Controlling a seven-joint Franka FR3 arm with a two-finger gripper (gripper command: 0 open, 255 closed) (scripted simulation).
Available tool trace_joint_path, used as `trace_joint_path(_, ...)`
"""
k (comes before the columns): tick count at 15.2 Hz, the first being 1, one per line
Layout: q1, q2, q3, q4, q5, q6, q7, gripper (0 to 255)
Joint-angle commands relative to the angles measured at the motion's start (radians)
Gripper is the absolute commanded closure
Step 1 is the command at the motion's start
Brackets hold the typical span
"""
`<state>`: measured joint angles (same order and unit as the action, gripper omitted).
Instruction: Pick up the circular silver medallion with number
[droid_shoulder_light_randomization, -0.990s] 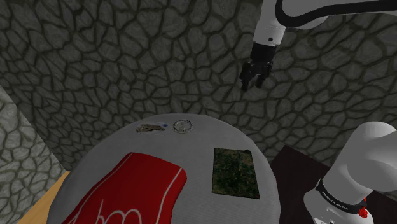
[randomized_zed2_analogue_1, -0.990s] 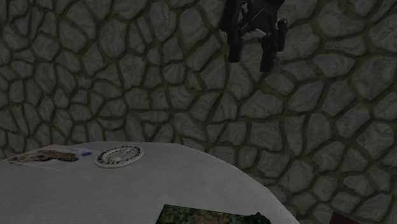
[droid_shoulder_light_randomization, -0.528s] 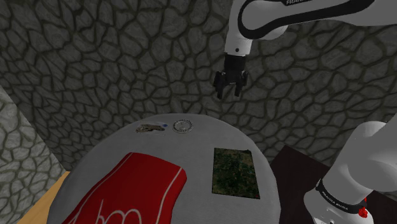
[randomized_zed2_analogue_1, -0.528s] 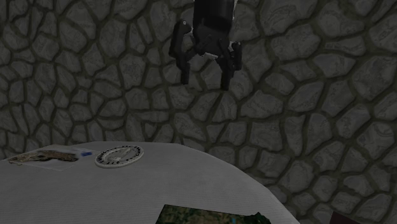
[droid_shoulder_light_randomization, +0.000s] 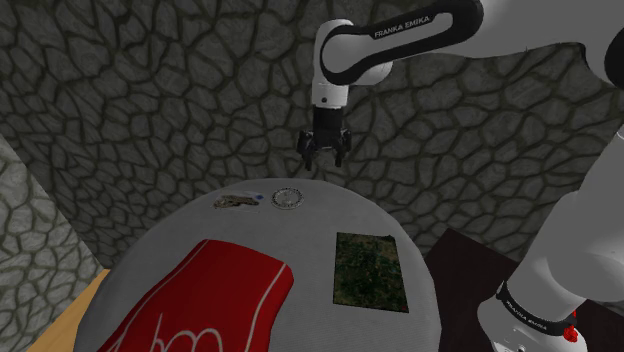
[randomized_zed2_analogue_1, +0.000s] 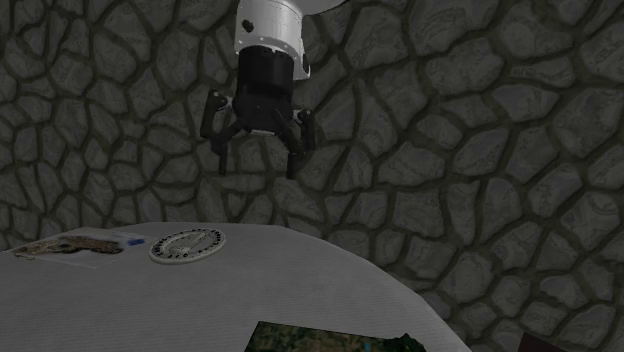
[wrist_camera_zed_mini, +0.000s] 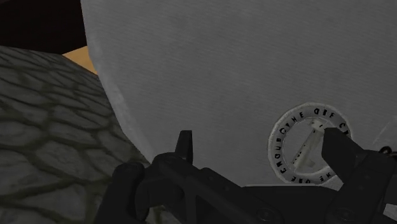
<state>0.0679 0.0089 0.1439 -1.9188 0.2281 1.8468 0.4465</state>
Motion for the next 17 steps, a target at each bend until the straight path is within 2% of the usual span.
trace_joint_path(1,0.011,0.084,0.011,0.073,0.003,-0.003,0.045,0)
trace_joint_path(7,0.041,0.322,0.022,0.292,0.007,-0.025,0.142,0)
trace_joint_path(16,0.043,0.350,0.021,0.231,0.009,0.063,0.123,0)
trace_joint_path(17,0.044,0.350,0.021,0.230,0.010,0.064,0.123,255)
